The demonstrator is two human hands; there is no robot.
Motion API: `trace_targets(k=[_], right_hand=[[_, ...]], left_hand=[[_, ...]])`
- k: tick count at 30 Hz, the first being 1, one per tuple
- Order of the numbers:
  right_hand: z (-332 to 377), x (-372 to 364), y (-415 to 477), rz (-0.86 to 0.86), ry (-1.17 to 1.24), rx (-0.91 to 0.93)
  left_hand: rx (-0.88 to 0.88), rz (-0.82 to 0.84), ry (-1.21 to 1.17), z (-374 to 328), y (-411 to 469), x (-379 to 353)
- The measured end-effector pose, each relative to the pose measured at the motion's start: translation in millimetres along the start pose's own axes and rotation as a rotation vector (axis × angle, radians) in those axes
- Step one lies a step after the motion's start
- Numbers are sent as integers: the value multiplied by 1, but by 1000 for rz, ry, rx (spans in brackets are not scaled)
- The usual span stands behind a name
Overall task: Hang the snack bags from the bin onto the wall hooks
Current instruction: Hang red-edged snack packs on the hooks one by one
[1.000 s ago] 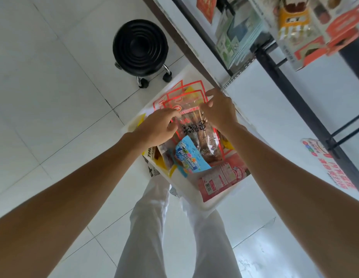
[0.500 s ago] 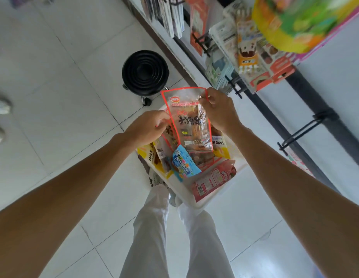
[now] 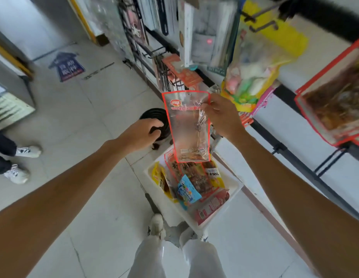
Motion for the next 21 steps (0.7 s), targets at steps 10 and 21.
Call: trace_targets(k=[10,21], right_hand=[[167,2,-18,-120,174,39],[317,12,-110,-319,47,160]], left_hand=[[-228,-42,-277,-3,-45,125],[-614,-120,-766,-86,-129,273]])
Point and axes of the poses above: each hand's wrist, its own y-axis towards the middle knuckle, its own x-axis out of the back of the hand, z = x × y, the point moved 7 cm from there along y, towards the middle knuckle, and after that the axes turned 15 degrees about y, right-handed, at the moved point
